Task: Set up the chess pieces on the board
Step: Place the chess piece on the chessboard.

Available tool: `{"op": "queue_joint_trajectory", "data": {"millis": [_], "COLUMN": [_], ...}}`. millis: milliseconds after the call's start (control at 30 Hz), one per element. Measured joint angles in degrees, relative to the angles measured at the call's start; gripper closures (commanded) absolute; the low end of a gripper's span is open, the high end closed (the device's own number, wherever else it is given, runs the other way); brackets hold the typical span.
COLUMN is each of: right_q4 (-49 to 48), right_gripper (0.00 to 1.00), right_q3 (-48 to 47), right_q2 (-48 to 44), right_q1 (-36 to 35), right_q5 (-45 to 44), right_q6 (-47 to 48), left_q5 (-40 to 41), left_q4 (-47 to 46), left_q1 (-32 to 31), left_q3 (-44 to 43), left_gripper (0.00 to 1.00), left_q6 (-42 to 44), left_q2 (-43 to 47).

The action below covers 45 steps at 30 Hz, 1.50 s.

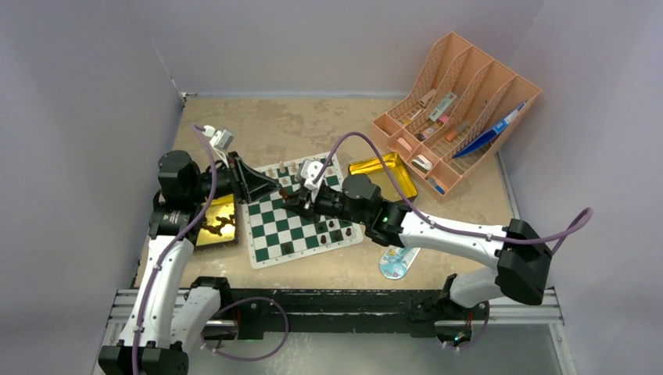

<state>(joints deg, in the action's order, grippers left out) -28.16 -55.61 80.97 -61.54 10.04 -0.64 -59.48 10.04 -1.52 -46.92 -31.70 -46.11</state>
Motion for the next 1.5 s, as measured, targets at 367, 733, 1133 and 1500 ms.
{"op": "queue_joint_trajectory", "data": {"millis": [367,733,1133,1500], "right_q4": [6.5,6.7,7.5,8.6], "right_gripper": [1.0,1.0,1.0,1.0], "right_q3": [3.3,3.3,3.3,3.2], "right_q2": [-5.2,-5.4,-4.7,-3.3], "right_q1": [0.0,0.0,0.0,0.0], "right_q5": [0.9,3.0,3.0,3.1], "right_q6": [10.5,13.0,13.4,13.3], "left_q5": [-5.5,-1.7,0.4,3.5], "left_q4": [11.1,19.0,19.5,21.6], "left_q1": [-1.0,-6.0,-10.0,-11.1], "left_q3": [-6.4,-7.6,-7.6,-7.6], "left_gripper": [0.57,0.6,0.79,0.78], "left_q6": [8.5,12.8,12.9,15.2], "left_q2": [-0.7,-5.4,-7.6,-7.7]}}
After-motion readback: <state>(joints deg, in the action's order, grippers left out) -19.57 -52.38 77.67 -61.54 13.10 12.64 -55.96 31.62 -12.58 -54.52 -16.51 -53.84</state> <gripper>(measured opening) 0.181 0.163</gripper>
